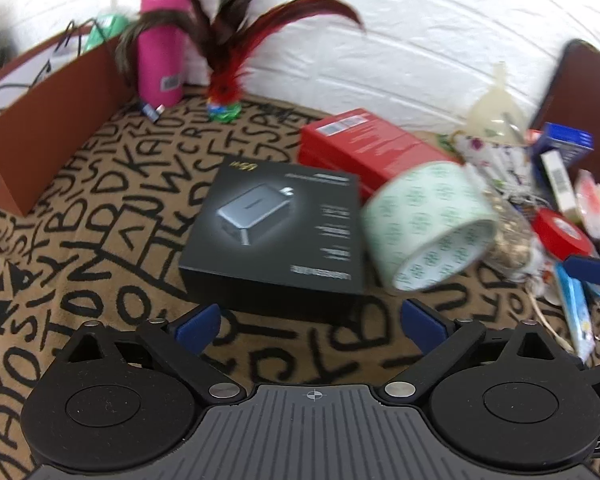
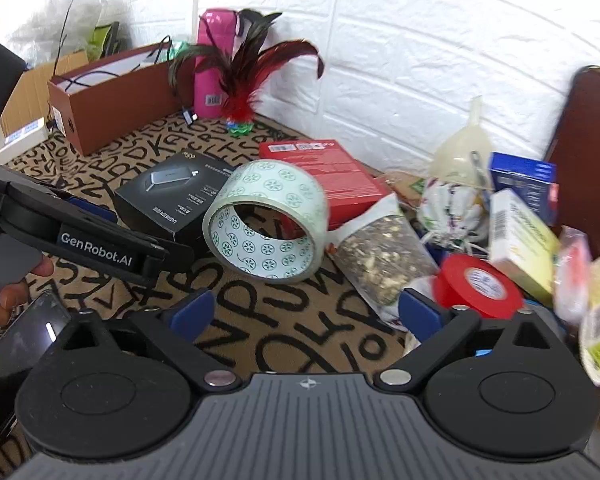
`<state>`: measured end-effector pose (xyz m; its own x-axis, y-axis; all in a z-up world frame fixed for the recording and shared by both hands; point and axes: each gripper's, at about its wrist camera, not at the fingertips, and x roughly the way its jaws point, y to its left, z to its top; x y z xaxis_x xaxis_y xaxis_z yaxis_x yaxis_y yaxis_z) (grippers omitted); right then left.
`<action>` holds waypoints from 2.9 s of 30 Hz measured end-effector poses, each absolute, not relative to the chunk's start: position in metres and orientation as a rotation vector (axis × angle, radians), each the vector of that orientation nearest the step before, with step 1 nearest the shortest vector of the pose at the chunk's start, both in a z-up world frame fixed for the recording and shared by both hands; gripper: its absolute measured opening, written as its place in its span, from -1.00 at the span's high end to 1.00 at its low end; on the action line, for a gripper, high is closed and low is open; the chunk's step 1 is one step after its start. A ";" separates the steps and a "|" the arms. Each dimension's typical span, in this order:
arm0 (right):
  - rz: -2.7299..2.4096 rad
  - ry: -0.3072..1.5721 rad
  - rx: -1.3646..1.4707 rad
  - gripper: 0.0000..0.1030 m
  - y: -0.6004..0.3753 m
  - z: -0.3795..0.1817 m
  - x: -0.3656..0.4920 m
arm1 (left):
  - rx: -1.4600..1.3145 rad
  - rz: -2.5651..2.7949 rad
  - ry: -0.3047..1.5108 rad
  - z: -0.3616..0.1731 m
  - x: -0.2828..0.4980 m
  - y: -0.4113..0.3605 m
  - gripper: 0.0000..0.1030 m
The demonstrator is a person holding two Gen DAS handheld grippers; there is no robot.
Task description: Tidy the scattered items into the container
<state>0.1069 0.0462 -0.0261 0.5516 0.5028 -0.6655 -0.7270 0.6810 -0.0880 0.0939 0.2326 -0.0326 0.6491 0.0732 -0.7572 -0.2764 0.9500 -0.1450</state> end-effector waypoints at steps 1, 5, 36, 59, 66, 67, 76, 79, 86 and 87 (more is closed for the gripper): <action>0.745 0.659 -0.381 -0.75 0.050 -0.029 0.110 | -0.265 0.201 0.839 -0.034 0.095 0.236 -0.94; 0.744 0.665 -0.372 -0.62 0.060 -0.034 0.120 | -0.282 0.196 0.812 -0.035 0.101 0.247 -0.95; 0.757 0.727 -0.311 0.74 0.000 -0.023 0.105 | -0.284 -0.015 0.869 -0.046 0.100 0.213 0.29; 0.694 0.723 -0.316 -0.53 -0.024 -0.021 0.101 | -0.049 0.040 0.755 -0.028 0.162 0.254 -1.00; 0.728 0.761 -0.327 -0.42 -0.011 -0.029 0.101 | 0.095 0.043 0.725 -0.039 0.177 0.242 -1.00; 0.734 0.762 -0.319 -0.35 -0.011 -0.027 0.100 | 0.108 0.045 0.723 -0.039 0.177 0.241 -1.00; 0.833 0.791 -0.291 -0.34 -0.004 -0.023 0.088 | 0.194 0.021 0.750 -0.043 0.190 0.239 -1.00; 0.847 0.811 -0.299 -0.34 -0.002 -0.025 0.086 | 0.199 0.024 0.785 -0.042 0.193 0.238 -1.00; 0.868 0.877 -0.309 -0.21 0.003 -0.038 0.089 | 0.176 -0.024 0.792 -0.042 0.184 0.243 -1.00; 0.874 0.889 -0.308 -0.19 0.002 -0.039 0.088 | 0.179 -0.032 0.791 -0.042 0.181 0.242 -1.00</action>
<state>0.0884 0.0023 -0.0390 0.3240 0.5335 -0.7813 -0.7716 0.6269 0.1081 0.1806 0.2419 -0.0422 0.7032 0.0384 -0.7100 0.0955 0.9844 0.1478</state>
